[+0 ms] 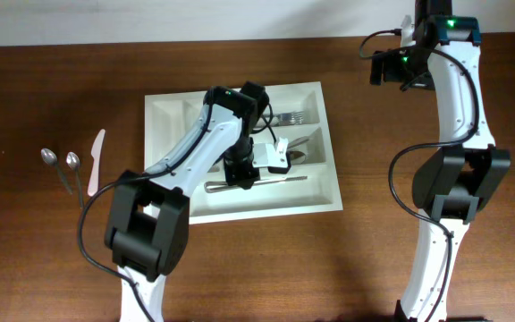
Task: Pack container
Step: 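Lift the tongs and carry them into the tray's bottom compartment, then open the left gripper to release the tongs and move back left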
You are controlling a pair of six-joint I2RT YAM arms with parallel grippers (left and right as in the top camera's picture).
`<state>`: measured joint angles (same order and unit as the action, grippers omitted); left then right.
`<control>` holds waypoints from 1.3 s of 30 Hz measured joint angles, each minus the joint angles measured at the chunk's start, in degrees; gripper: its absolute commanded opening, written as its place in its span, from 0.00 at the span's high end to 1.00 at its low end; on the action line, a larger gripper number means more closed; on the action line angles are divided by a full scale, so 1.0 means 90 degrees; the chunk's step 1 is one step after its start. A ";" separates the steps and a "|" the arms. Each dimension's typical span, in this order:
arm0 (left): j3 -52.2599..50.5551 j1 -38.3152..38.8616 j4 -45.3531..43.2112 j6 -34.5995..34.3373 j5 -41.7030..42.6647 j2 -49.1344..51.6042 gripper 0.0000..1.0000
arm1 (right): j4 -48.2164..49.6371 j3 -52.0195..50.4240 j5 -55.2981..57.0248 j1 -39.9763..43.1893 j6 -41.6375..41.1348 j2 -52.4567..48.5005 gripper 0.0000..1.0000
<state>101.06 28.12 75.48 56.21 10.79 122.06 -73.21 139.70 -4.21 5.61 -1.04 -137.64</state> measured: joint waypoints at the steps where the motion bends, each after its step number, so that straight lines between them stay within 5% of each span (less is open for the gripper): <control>1: -0.0017 0.0000 0.0002 0.0000 0.0007 0.0044 0.98 | -0.0002 0.0000 0.0000 0.0000 -0.0005 0.0000 0.01; 3: -0.0046 0.0000 -0.0005 0.0000 0.0019 0.0095 0.83 | -0.0002 0.0000 0.0000 0.0000 0.0000 0.0000 0.01; 4: -0.0046 0.0000 -0.0017 0.0002 0.0022 0.0102 0.64 | 0.0000 0.0000 0.0000 0.0000 -0.0002 0.0000 0.01; 10: -0.0046 0.0000 -0.0032 0.0036 0.0066 0.0107 0.45 | 0.0000 0.0000 0.0000 0.0000 0.0002 0.0000 0.01; 20: 0.0010 0.0000 -0.0347 0.0019 0.0090 0.0107 0.42 | 0.0000 0.0000 0.0000 0.0000 0.0000 0.0000 0.01; 26: 0.1069 -0.0015 -0.0670 -0.0396 -0.0049 0.0138 0.46 | 0.0000 0.0000 0.0000 0.0000 -0.0002 0.0000 0.01; 32: 0.2198 -0.0529 -0.1258 -0.1452 -0.0984 0.0131 0.46 | 0.0000 0.0000 0.0002 0.0000 0.0000 0.0000 0.01; 34: 0.2237 -0.0891 -0.1290 -0.1787 -0.1258 0.0131 0.35 | 0.0000 0.0000 0.0002 0.0000 0.0000 0.0000 0.01; 39: 0.2237 -0.2193 -0.1003 -0.3441 -0.1630 0.0136 0.33 | 0.0000 0.0000 0.0002 0.0000 -0.0002 0.0000 0.01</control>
<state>121.19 8.38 66.46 25.23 -3.88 123.28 -73.21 139.70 -4.19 5.61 -1.06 -137.64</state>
